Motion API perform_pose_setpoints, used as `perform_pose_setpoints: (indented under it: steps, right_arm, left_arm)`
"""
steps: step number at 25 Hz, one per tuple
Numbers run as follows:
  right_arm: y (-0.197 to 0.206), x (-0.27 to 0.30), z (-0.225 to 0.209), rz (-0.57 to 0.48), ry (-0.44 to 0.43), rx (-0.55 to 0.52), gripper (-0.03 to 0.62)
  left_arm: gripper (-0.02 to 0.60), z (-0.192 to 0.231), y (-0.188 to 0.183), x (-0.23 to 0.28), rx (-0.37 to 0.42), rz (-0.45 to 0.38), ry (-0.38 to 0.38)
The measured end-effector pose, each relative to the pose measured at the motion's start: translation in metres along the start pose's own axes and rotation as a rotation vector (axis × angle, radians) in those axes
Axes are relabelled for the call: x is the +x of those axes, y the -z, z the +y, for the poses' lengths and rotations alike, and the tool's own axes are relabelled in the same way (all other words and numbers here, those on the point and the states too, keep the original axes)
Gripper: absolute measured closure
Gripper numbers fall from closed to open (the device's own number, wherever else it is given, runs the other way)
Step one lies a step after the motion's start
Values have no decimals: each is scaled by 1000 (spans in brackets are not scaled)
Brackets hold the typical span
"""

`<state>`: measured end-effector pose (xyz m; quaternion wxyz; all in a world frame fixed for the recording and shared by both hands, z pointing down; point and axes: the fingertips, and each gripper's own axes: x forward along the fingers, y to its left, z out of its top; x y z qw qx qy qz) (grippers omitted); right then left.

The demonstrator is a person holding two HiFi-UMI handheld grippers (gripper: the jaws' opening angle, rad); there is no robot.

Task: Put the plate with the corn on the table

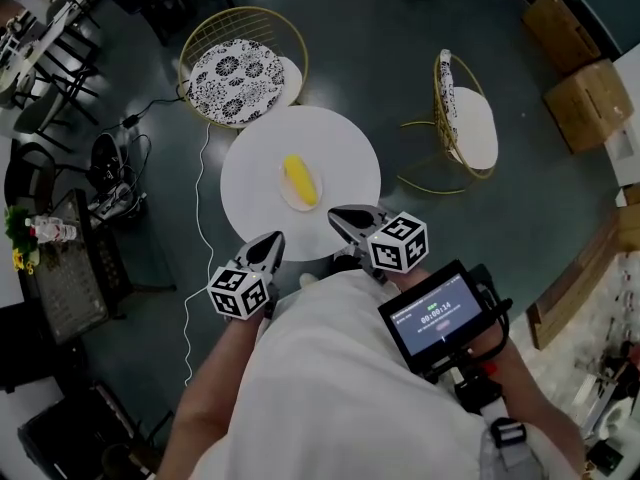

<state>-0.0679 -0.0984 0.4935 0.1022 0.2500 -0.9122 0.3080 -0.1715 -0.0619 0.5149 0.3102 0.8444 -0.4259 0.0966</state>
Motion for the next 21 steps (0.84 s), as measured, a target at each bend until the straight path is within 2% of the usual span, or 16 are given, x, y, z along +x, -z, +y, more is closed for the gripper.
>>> perform_pose_setpoints:
  steps: [21]
  right_arm:
    - [-9,9,-8,-7,-17,7,589]
  left_arm:
    - [575,-2,-10,18,7,5,6]
